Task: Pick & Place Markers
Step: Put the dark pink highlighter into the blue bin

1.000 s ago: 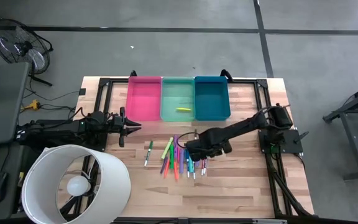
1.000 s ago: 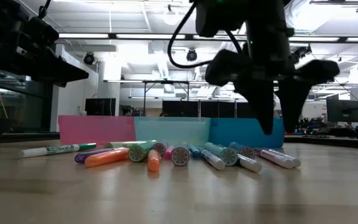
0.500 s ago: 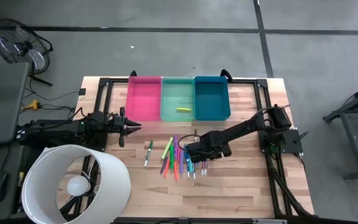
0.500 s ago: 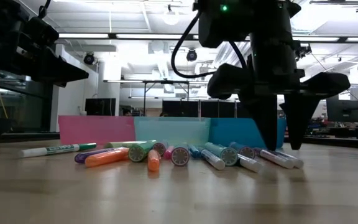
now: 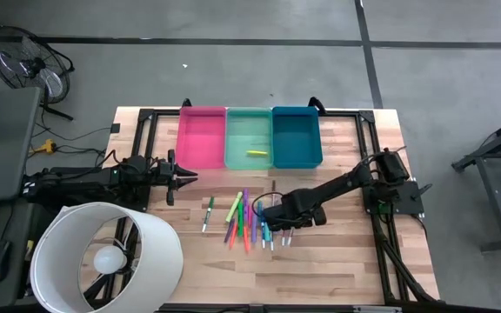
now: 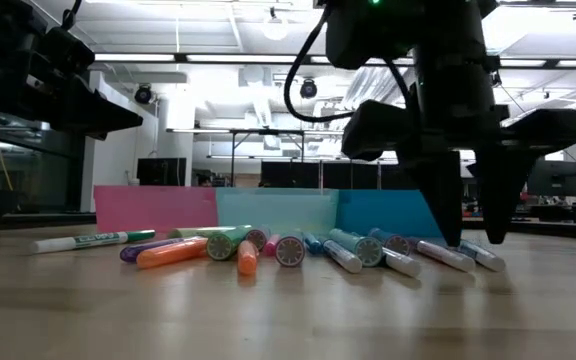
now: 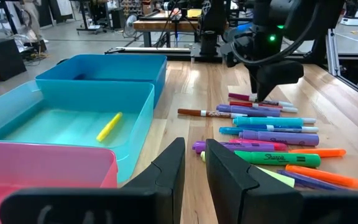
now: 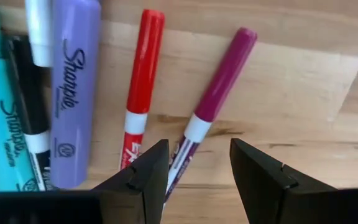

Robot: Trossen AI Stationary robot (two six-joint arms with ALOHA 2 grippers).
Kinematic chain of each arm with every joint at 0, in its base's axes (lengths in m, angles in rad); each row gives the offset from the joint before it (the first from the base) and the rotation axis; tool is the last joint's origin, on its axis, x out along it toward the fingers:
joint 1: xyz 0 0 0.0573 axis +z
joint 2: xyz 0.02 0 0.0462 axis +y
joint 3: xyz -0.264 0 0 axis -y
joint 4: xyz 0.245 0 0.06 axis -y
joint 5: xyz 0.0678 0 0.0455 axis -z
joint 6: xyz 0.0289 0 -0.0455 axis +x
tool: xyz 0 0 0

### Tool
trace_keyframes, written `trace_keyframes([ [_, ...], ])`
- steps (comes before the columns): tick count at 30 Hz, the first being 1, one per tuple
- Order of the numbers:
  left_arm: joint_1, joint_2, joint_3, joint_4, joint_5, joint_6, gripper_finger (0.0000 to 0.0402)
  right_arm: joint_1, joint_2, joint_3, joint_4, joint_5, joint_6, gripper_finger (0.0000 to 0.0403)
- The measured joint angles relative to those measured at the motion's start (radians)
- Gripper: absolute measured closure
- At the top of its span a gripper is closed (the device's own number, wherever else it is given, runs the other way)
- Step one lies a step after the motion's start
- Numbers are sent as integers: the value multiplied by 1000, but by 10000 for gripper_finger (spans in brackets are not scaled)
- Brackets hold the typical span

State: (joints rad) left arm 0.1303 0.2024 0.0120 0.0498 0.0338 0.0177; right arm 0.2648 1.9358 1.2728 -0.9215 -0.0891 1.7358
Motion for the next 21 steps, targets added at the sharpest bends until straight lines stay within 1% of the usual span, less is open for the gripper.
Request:
trace_keyframes([
  [9, 0, 0, 0, 0, 0, 0, 340, 32, 12, 0, 31, 1, 137, 245],
  [13, 0, 0, 0, 0, 0, 0, 340, 37, 44, 5, 45, -43, 141, 245],
  [18, 0, 0, 0, 0, 0, 0, 340, 39, 69, 6, 74, -72, 128, 246],
  [21, 0, 0, 0, 0, 0, 0, 340, 40, 70, 5, 80, -58, 161, 246],
])
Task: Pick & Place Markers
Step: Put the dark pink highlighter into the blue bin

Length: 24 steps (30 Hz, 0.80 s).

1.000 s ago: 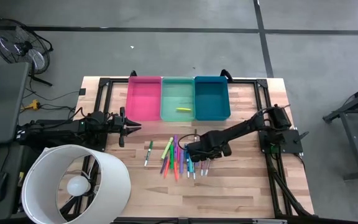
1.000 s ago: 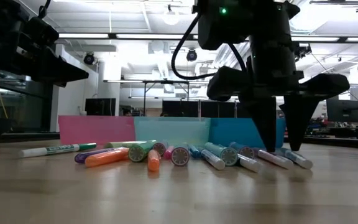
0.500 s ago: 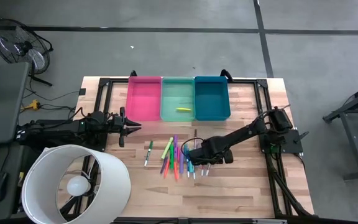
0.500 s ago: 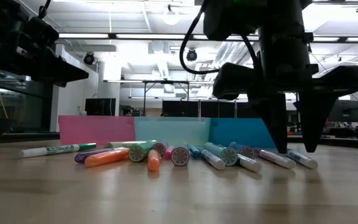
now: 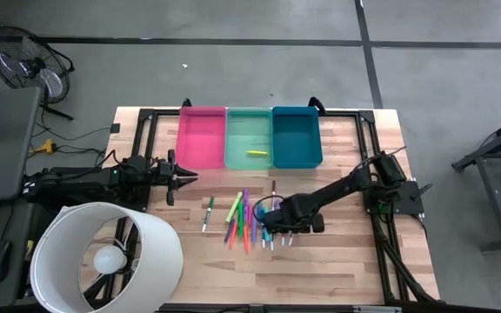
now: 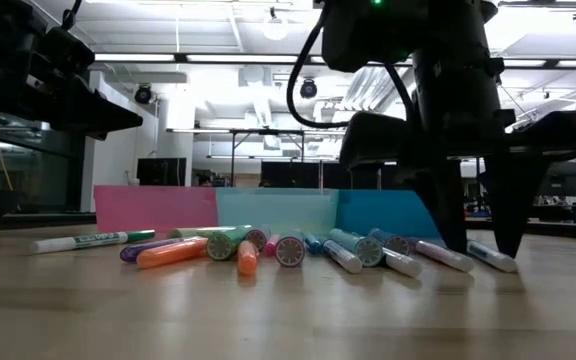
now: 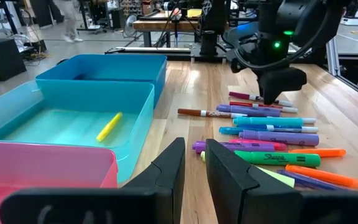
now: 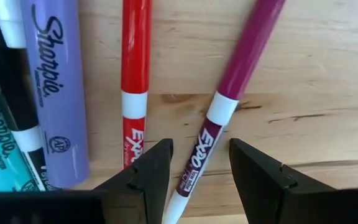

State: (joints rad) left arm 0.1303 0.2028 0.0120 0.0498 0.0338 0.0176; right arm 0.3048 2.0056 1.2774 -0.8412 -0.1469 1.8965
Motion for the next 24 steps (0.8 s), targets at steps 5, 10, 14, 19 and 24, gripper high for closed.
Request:
trace_keyframes([
  [5, 0, 0, 0, 0, 0, 0, 340, 2, 2, -1, 8, 46, 84, 247],
  [10, 0, 0, 0, 0, 0, 0, 340, 0, 2, -2, 8, 55, 64, 247],
  [14, 0, 0, 0, 0, 0, 0, 340, -4, 3, -2, 7, 54, 47, 247],
  [19, 0, 0, 0, 0, 0, 0, 340, -8, 3, -3, 10, 76, 100, 248],
  [24, 0, 0, 0, 0, 0, 0, 340, -16, 3, -4, 12, 80, 113, 264],
])
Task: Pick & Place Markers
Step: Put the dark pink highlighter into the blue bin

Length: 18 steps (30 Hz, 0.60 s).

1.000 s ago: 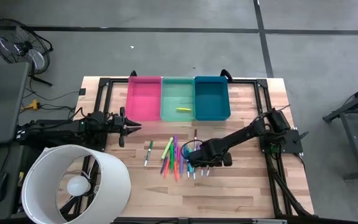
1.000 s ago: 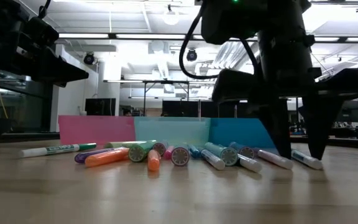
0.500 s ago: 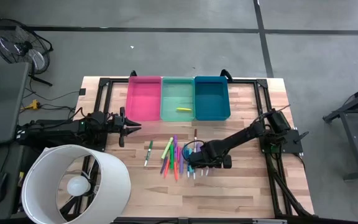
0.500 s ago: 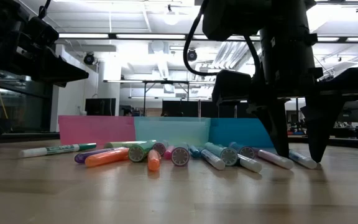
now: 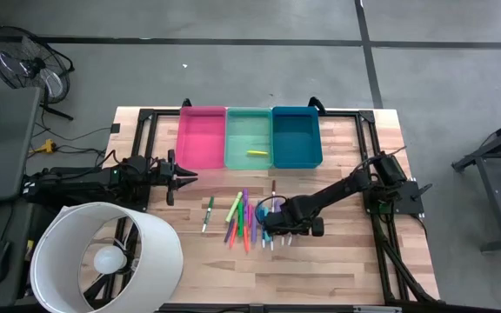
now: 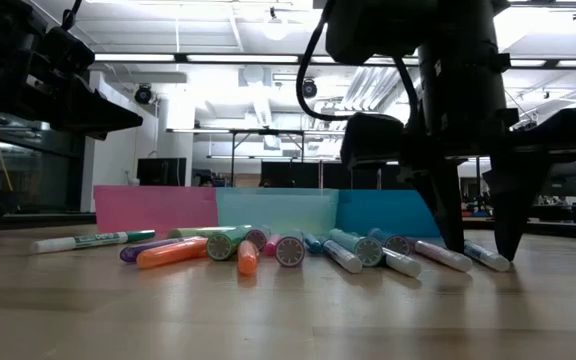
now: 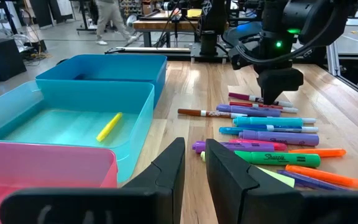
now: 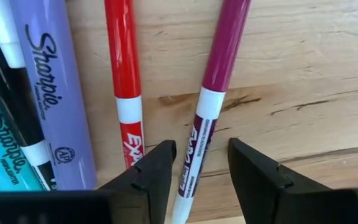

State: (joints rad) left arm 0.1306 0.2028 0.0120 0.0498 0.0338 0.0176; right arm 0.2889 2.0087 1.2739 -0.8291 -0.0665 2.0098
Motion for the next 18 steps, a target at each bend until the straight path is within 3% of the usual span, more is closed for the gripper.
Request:
trace_keyframes([
  [14, 0, 0, 0, 0, 0, 0, 340, -17, 1, 0, -8, 4, -106, 373],
  [18, 0, 0, 0, 0, 0, 0, 340, -24, 0, 1, -14, -11, -163, 383],
])
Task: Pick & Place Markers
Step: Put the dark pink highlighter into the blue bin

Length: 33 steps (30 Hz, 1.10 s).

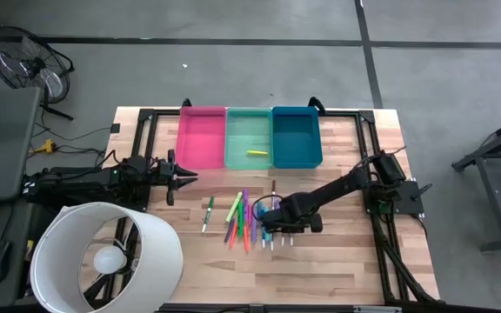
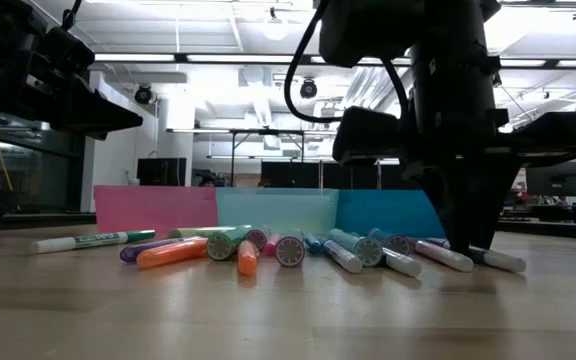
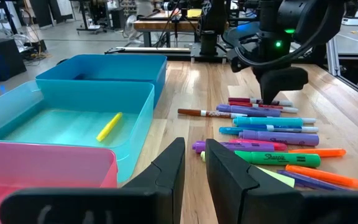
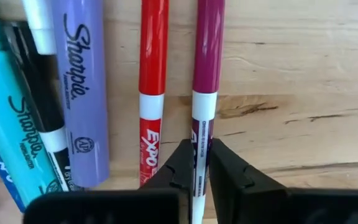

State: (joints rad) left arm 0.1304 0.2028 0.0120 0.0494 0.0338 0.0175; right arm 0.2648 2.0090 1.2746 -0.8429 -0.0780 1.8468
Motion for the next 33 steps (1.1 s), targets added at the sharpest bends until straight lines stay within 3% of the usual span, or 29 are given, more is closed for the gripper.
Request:
trace_keyframes([
  [14, 0, 0, 0, 0, 0, 0, 340, -26, -13, 0, -43, -25, -129, 383],
  [22, 0, 0, 0, 0, 0, 0, 340, -57, -59, -7, -109, 90, -162, 385],
  [33, 0, 0, 0, 0, 0, 0, 340, -161, -213, -4, -196, 192, -360, 387],
])
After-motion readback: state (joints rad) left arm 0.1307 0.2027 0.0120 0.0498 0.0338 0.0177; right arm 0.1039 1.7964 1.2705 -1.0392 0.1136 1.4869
